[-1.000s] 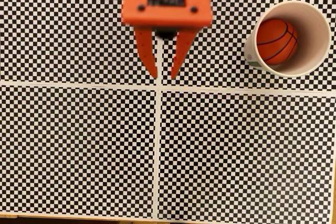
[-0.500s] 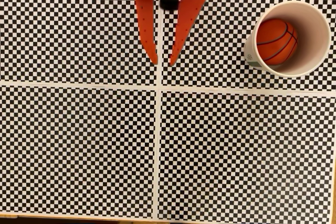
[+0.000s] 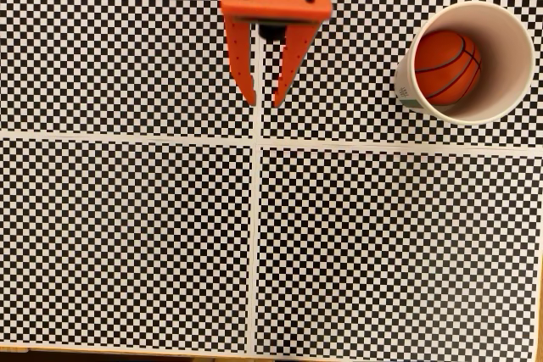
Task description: Grasp basketball and place into cup.
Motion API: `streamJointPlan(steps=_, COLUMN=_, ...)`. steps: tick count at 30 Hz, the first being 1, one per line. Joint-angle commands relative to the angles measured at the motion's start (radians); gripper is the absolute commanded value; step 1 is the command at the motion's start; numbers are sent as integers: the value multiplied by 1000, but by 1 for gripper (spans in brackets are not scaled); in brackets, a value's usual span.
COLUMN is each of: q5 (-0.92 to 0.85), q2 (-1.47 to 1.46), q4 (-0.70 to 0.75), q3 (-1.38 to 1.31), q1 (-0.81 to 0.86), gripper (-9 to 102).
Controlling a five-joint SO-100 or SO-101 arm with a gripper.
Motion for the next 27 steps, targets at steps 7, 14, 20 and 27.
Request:
streamJointPlan(steps=7, q5=57, q2=9, q4=-17, q3=120, q1=12, gripper=0)
streamJointPlan(steps=14, q5=97, q2=8, q4=100, q3=137, q1=25, gripper=0)
streamJointPlan(steps=20, q5=149, q2=8, q4=284, q3=137, q1=38, gripper=0)
streamJointPlan(steps=27, q5=141, q2=8, q4=449, q3=137, q1=60, gripper=0)
